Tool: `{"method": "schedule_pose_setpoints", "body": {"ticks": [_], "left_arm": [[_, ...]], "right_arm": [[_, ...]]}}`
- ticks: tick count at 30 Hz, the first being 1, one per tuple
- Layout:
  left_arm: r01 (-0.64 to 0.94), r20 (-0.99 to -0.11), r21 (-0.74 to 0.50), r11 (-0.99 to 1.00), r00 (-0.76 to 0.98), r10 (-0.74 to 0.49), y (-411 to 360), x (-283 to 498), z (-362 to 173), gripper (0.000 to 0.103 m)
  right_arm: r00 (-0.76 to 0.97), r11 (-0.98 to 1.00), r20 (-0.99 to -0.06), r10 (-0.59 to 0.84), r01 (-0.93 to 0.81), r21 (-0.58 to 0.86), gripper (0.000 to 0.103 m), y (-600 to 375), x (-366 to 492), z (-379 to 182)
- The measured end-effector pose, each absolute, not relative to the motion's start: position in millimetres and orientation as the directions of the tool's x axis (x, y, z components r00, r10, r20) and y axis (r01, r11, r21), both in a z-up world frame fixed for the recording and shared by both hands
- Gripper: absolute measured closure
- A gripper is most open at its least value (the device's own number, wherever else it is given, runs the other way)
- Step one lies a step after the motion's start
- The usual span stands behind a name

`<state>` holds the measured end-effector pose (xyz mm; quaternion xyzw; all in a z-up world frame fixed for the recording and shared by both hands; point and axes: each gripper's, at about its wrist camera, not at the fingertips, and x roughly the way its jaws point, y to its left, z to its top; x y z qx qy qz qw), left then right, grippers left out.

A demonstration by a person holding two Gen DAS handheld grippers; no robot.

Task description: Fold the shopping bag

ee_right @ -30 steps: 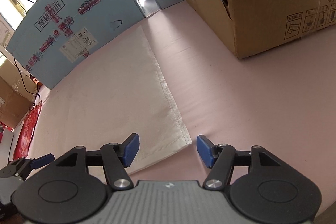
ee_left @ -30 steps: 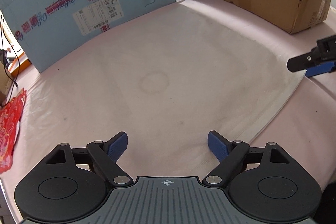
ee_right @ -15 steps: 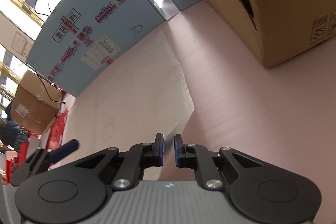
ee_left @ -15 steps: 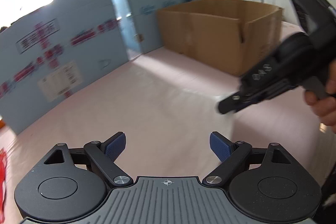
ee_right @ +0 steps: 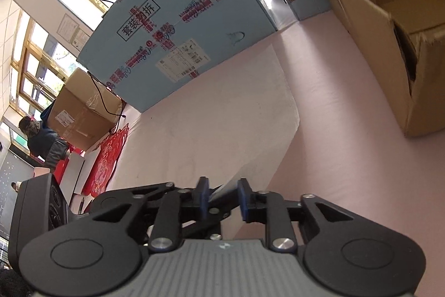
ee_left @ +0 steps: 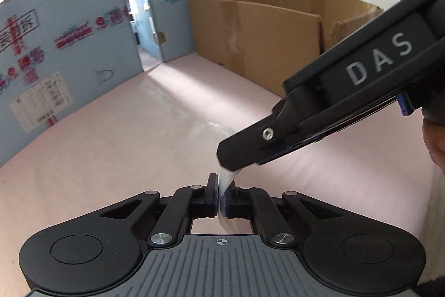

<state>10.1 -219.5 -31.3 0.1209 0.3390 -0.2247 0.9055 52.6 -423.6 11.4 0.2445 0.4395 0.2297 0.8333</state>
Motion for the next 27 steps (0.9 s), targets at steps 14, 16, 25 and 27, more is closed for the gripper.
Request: {"method": "schedule_pose_setpoints", "body": {"ticks": [14, 16, 25, 27], "left_arm": [[0.042, -0.657, -0.069, 0.997, 0.750, -0.077, -129, -38, -13, 0.103], [-0.014, -0.677, -0.062, 0.998, 0.735, -0.032, -118, -45, -14, 0.103], [-0.176, -0.750, -0.008, 0.984, 0.652, 0.111, -90, -49, -32, 0.101], [-0.183, -0.761, 0.013, 0.983, 0.636, 0.129, -88, -51, -33, 0.101]], "right_arm": [[0.472, 0.818, -0.671, 0.571, -0.254, 0.517, 0.050, -378, 123, -17], [0.467, 0.821, -0.676, 0.570, -0.291, 0.491, 0.050, -366, 128, -19], [0.426, 0.807, -0.696, 0.577, -0.425, 0.410, 0.050, -308, 163, -29], [0.422, 0.797, -0.687, 0.591, -0.438, 0.417, 0.048, -299, 167, -30]]}}
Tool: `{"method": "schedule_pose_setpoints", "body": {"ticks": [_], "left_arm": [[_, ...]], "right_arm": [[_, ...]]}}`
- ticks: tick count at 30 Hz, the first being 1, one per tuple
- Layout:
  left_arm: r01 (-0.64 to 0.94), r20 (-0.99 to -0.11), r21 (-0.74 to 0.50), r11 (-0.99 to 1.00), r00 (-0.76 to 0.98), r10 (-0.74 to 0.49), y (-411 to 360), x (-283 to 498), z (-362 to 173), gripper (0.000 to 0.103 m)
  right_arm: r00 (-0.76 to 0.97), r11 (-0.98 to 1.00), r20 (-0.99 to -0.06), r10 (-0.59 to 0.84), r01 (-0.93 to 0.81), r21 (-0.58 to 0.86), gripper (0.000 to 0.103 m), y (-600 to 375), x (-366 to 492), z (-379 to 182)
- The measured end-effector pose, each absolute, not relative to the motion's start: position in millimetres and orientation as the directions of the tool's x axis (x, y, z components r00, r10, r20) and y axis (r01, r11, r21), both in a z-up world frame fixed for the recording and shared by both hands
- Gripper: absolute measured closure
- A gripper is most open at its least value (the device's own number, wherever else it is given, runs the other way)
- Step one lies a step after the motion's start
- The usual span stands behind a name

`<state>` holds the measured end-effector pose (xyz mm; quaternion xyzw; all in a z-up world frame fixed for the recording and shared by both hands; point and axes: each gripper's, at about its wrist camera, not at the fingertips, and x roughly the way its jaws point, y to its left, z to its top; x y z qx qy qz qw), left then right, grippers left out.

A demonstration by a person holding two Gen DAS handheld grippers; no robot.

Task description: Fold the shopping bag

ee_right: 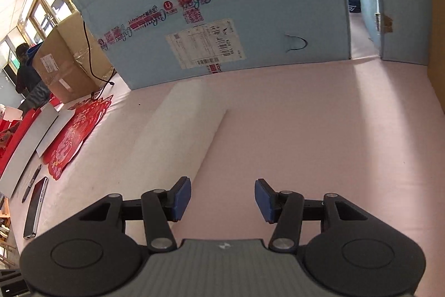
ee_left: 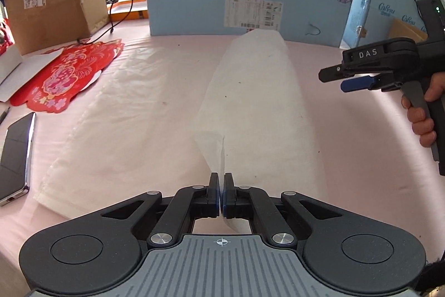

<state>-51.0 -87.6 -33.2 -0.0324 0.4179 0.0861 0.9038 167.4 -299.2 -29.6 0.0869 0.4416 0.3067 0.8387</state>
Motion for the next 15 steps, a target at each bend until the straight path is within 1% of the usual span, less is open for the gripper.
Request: {"method": "schedule_pose_setpoints", "body": {"ticks": [5, 10, 12, 13, 15], "left_arm": [[-0.218, -0.774, 0.062, 0.974, 0.606, 0.185, -84, -64, -38, 0.100], [-0.283, -0.683, 0.206, 0.937, 0.644, 0.345, -81, -78, -25, 0.099], [-0.313, -0.678, 0.211, 0.926, 0.636, 0.370, -76, -80, -24, 0.099], [-0.339, -0.676, 0.208, 0.918, 0.628, 0.385, -72, -82, -23, 0.101], [-0.370, -0.643, 0.235, 0.899, 0.634, 0.429, -69, -86, -18, 0.101]], "right_arm": [[0.418, 0.790, -0.683, 0.600, -0.443, 0.424, 0.046, -284, 191, -31], [0.393, 0.783, -0.691, 0.606, -0.444, 0.435, 0.045, -269, 204, -37], [0.380, 0.779, -0.695, 0.610, -0.449, 0.438, 0.045, -263, 205, -39], [0.376, 0.777, -0.696, 0.612, -0.451, 0.439, 0.045, -260, 204, -40], [0.369, 0.771, -0.694, 0.618, -0.457, 0.443, 0.045, -256, 203, -40]]}}
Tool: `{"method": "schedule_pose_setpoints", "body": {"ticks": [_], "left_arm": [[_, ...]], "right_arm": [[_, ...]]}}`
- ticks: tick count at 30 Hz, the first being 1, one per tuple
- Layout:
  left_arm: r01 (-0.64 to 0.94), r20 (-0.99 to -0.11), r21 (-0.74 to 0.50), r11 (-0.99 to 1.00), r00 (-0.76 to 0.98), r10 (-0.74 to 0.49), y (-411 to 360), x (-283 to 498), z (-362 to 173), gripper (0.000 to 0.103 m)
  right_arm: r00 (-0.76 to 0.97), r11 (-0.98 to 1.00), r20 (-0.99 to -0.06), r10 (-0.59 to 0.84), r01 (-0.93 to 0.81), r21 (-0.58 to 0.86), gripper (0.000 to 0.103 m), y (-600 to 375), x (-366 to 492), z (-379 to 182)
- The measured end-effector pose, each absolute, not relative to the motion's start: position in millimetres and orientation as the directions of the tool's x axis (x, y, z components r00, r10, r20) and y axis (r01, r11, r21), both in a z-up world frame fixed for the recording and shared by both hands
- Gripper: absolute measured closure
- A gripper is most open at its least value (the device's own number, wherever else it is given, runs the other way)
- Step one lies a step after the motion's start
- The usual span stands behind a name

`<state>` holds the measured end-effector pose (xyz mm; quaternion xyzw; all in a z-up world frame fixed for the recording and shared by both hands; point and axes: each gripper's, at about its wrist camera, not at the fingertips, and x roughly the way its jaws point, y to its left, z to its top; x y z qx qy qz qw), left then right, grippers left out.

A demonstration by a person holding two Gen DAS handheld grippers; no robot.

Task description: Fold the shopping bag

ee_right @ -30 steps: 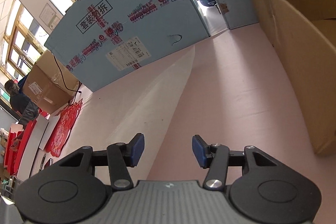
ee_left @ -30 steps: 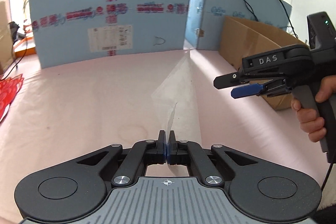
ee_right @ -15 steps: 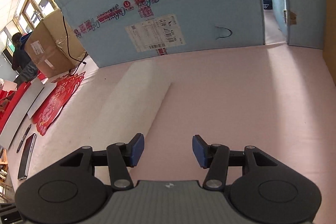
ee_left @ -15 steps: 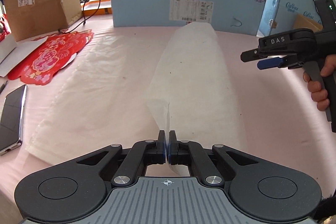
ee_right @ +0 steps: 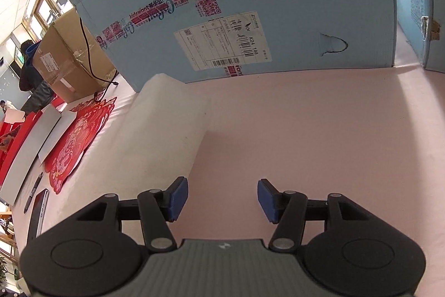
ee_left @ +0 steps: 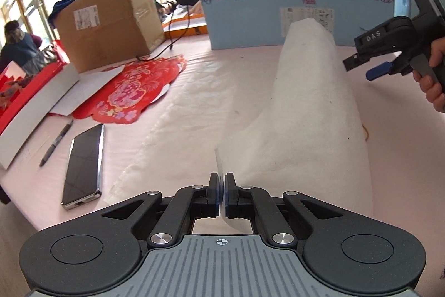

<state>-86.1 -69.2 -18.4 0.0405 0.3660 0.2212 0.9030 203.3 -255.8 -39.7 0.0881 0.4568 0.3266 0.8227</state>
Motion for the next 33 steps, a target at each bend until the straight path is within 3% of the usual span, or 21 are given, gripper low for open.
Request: {"method": "schedule_pose_setpoints", "body": {"ticks": [6, 11, 16, 25, 26, 27, 28, 30, 33], "left_arm": [[-0.424, -0.439, 0.458, 0.781, 0.657, 0.613, -75, -97, -6, 0.101], [-0.440, -0.459, 0.518, 0.734, 0.581, 0.672, -59, -94, -14, 0.101], [-0.389, -0.559, 0.508, 0.769, 0.530, 0.638, -31, -77, -38, 0.098], [-0.378, -0.595, 0.540, 0.752, 0.460, 0.659, -9, -65, -60, 0.095], [-0.377, -0.597, 0.548, 0.747, 0.450, 0.664, -9, -64, -61, 0.092], [-0.376, -0.597, 0.556, 0.741, 0.440, 0.671, -8, -64, -62, 0.081], [-0.382, -0.592, 0.566, 0.731, 0.430, 0.682, -8, -64, -61, 0.062], [-0.403, -0.573, 0.580, 0.708, 0.416, 0.706, -9, -67, -56, 0.034], [-0.437, -0.521, 0.605, 0.666, 0.415, 0.746, -17, -74, -39, 0.031]], "right_arm": [[0.360, 0.765, -0.697, 0.620, -0.475, 0.435, 0.043, -248, 202, -40], [0.347, 0.755, -0.697, 0.628, -0.492, 0.435, 0.043, -238, 203, -41], [0.325, 0.736, -0.697, 0.639, -0.522, 0.431, 0.043, -222, 206, -41], [0.265, 0.705, -0.679, 0.684, -0.480, 0.522, 0.041, -200, 225, -50], [0.262, 0.702, -0.677, 0.688, -0.476, 0.530, 0.041, -197, 227, -50], [0.255, 0.698, -0.674, 0.693, -0.472, 0.539, 0.041, -195, 229, -51], [0.244, 0.691, -0.672, 0.700, -0.470, 0.550, 0.040, -191, 231, -52], [0.233, 0.683, -0.671, 0.704, -0.479, 0.551, 0.037, -184, 234, -53], [0.226, 0.675, -0.670, 0.707, -0.499, 0.544, 0.029, -176, 237, -54]]}}
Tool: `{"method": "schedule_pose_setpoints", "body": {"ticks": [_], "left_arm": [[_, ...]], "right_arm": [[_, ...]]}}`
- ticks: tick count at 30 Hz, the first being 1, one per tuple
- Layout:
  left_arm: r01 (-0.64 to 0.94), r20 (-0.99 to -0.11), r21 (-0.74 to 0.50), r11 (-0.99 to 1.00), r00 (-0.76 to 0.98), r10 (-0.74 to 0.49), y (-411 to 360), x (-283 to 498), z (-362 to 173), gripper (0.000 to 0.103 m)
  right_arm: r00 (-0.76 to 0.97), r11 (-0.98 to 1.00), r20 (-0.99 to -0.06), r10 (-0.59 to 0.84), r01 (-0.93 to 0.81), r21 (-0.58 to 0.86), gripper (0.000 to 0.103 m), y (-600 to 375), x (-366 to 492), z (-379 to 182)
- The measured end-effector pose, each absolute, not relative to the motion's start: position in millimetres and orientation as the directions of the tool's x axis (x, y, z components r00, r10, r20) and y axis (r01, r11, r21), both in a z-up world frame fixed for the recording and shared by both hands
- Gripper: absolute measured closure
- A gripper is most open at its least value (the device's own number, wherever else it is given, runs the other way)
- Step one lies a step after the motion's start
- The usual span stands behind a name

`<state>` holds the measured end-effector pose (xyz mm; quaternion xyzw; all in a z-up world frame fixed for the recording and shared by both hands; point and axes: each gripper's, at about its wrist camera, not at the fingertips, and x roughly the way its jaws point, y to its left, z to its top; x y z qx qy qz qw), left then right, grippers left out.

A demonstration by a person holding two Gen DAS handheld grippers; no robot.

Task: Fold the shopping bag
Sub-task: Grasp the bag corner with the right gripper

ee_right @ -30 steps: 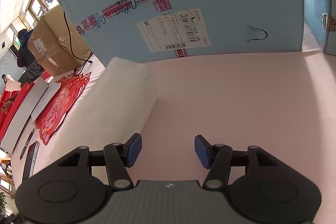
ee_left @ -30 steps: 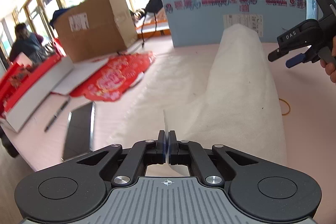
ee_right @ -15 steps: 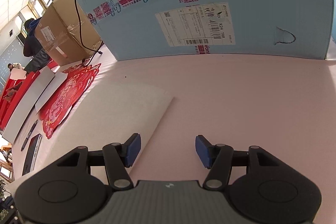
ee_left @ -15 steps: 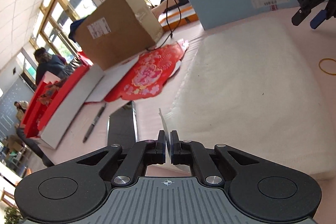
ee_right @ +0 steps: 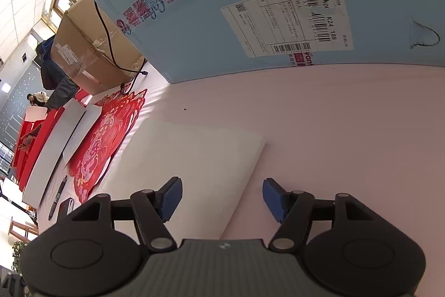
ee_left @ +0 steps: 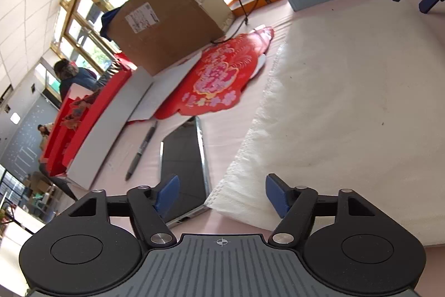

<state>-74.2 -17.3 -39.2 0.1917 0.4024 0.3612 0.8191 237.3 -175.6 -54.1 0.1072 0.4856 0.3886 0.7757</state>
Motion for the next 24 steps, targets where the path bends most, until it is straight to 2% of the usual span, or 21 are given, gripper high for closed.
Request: {"method": "schedule_pose_setpoints", "body": {"ticks": [2, 5, 9, 11, 16, 20, 22, 23, 24], "left_arm": [[-0.448, -0.493, 0.596, 0.667, 0.452, 0.744, -30, -79, -25, 0.028], [-0.424, -0.495, 0.540, 0.728, 0.539, 0.681, -49, -80, -12, 0.024], [-0.197, -0.642, 0.478, 0.856, 0.587, 0.494, -75, -68, -38, 0.024], [-0.150, -0.655, 0.501, 0.852, 0.578, 0.487, -78, -68, -51, 0.023], [-0.167, -0.665, 0.468, 0.868, 0.580, 0.470, -72, -68, -54, 0.017], [-0.179, -0.655, 0.475, 0.861, 0.582, 0.482, -76, -69, -57, 0.017], [-0.175, -0.651, 0.484, 0.858, 0.583, 0.486, -76, -69, -57, 0.017], [-0.173, -0.654, 0.481, 0.859, 0.582, 0.483, -76, -69, -56, 0.017], [-0.172, -0.656, 0.478, 0.861, 0.582, 0.481, -75, -69, -56, 0.017]], "right_arm": [[0.218, 0.667, -0.667, 0.713, -0.505, 0.548, 0.025, -172, 239, -54], [0.216, 0.661, -0.662, 0.718, -0.510, 0.550, 0.024, -170, 241, -55], [0.210, 0.660, -0.667, 0.715, -0.518, 0.544, 0.024, -169, 242, -54], [0.206, 0.659, -0.671, 0.713, -0.523, 0.540, 0.025, -169, 242, -54], [0.171, 0.644, -0.681, 0.712, -0.546, 0.536, 0.026, -172, 246, -52], [0.178, 0.634, -0.684, 0.707, -0.588, 0.502, 0.019, -160, 244, -52], [0.182, 0.629, -0.684, 0.707, -0.604, 0.489, 0.020, -155, 243, -51], [0.187, 0.629, -0.679, 0.710, -0.601, 0.493, 0.026, -155, 243, -52], [0.192, 0.630, -0.674, 0.713, -0.597, 0.496, 0.036, -154, 242, -52]]}}
